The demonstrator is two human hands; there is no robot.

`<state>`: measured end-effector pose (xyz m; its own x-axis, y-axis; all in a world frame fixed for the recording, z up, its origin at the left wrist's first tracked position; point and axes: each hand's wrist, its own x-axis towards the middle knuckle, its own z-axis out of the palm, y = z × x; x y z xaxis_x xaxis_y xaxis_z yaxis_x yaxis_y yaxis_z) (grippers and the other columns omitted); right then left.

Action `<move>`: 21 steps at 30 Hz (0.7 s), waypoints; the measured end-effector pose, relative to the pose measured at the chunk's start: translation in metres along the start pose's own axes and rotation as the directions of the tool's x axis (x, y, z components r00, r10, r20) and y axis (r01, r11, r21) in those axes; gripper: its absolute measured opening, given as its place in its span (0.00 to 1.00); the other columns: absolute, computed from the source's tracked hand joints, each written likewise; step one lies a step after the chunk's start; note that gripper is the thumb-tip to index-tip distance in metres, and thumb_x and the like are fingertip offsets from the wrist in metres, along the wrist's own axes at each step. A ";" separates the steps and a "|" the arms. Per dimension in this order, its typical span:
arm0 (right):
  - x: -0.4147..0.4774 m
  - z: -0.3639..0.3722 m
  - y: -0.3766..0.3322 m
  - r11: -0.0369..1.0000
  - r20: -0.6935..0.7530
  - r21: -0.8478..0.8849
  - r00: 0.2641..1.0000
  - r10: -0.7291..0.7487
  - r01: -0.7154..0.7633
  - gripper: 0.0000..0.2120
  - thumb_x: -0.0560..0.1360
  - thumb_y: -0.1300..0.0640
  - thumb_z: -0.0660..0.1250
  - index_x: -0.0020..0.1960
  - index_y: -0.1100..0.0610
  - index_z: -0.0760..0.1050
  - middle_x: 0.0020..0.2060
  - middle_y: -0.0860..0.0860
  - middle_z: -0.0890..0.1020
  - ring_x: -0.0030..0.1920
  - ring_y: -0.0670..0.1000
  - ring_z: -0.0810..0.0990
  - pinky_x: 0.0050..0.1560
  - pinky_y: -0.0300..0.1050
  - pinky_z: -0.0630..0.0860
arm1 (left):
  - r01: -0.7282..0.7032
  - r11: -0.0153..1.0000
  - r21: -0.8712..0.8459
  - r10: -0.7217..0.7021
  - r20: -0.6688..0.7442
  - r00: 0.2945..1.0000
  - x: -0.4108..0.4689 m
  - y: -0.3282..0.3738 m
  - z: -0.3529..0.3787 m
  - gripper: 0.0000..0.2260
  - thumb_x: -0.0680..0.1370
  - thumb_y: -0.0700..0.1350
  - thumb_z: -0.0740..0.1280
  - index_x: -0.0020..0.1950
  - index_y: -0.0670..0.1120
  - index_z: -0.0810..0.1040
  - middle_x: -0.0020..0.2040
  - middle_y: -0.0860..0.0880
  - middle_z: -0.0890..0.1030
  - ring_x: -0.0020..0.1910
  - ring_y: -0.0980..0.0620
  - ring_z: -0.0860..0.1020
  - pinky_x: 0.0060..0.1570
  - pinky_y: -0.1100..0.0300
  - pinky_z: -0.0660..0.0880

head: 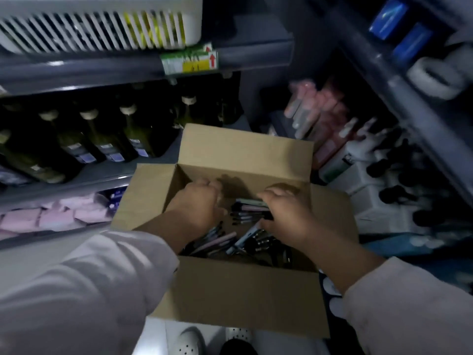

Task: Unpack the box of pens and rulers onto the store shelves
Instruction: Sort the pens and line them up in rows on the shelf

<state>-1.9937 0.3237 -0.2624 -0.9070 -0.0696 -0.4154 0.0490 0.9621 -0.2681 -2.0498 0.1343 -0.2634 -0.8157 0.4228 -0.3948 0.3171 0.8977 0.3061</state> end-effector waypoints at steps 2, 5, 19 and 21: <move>0.018 0.021 0.011 1.000 0.014 -0.015 1.000 0.007 -0.007 0.31 0.75 0.48 0.68 0.74 0.53 0.61 0.70 0.52 0.67 0.68 0.55 0.65 0.66 0.45 0.65 | 0.030 1.000 -0.006 -0.029 0.060 0.998 0.014 -0.006 0.024 0.25 0.77 0.54 0.66 0.70 0.46 0.67 0.66 0.43 0.70 0.64 0.42 0.70 0.60 0.51 0.71; 0.045 0.049 0.026 0.999 0.046 -0.033 0.999 0.027 -0.025 0.30 0.74 0.48 0.69 0.72 0.54 0.64 0.67 0.53 0.69 0.66 0.55 0.67 0.64 0.46 0.68 | 0.072 0.997 0.006 -0.072 0.127 0.989 0.034 -0.017 0.059 0.28 0.76 0.55 0.67 0.72 0.46 0.64 0.68 0.43 0.68 0.65 0.42 0.69 0.62 0.50 0.71; 0.116 0.121 0.054 0.983 0.039 -0.180 0.999 0.034 -0.026 0.29 0.73 0.50 0.69 0.70 0.53 0.64 0.66 0.55 0.69 0.64 0.58 0.68 0.62 0.50 0.67 | 0.075 0.989 0.128 -0.113 0.316 0.942 0.085 -0.047 0.124 0.29 0.66 0.55 0.77 0.62 0.47 0.71 0.61 0.46 0.74 0.56 0.47 0.75 0.49 0.57 0.72; 0.118 0.125 0.055 0.975 0.009 -0.219 1.000 0.026 -0.024 0.27 0.73 0.52 0.69 0.70 0.53 0.64 0.64 0.55 0.68 0.63 0.58 0.67 0.61 0.50 0.66 | 0.035 0.982 0.186 -0.094 0.323 0.942 0.089 -0.046 0.128 0.35 0.65 0.54 0.77 0.66 0.48 0.67 0.65 0.46 0.73 0.61 0.46 0.73 0.56 0.54 0.72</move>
<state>-2.0458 0.3349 -0.4351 -0.9015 -0.0468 -0.4302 -0.0226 0.9979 -0.0613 -2.0754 0.1463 -0.4238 -0.6419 0.3535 -0.6804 0.3733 0.9192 0.1254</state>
